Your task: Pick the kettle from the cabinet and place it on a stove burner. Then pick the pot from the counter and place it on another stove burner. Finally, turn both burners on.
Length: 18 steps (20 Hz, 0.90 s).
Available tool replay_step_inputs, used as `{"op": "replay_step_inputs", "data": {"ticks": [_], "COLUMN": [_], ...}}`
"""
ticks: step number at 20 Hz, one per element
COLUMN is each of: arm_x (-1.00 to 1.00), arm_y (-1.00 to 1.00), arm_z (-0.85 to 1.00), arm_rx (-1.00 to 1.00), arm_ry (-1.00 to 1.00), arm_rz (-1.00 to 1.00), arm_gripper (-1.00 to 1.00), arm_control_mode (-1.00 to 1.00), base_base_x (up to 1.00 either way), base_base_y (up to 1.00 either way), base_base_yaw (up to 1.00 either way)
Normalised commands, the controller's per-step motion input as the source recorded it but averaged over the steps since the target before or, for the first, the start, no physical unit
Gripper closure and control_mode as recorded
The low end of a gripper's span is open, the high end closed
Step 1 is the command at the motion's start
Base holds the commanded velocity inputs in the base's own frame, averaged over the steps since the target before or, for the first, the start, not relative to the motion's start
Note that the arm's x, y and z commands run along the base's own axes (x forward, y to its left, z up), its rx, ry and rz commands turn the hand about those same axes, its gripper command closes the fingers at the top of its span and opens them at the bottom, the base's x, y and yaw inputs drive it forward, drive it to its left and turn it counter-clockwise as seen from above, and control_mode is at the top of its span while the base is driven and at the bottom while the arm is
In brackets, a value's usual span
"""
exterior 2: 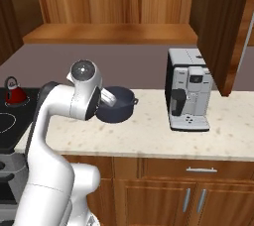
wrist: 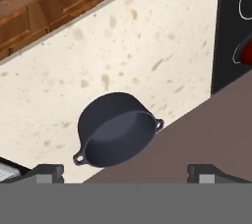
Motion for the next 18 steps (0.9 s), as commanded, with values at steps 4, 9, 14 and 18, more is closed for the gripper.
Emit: {"op": "replay_step_inputs", "data": {"ticks": [4,9,14,18], "arm_x": [0.27,0.13,0.14,0.30], "arm_y": [0.00,0.00,0.00,0.00], "arm_z": [-0.30,-0.26,-0.21,-0.16], "arm_rx": [0.00,0.00,0.00,0.00], "arm_ry": [0.03,0.03,0.03,0.05], "arm_rz": [-0.02,-0.01,0.00,-0.03], "arm_gripper": [-1.00,-1.00,-1.00,-1.00], "arm_control_mode": [-1.00,-1.00,-1.00,-1.00], "base_base_x": [0.00,0.00,0.00,0.00], "base_base_y": [0.00,0.00,0.00,0.00], "base_base_yaw": [0.00,0.00,0.00,0.00]}}
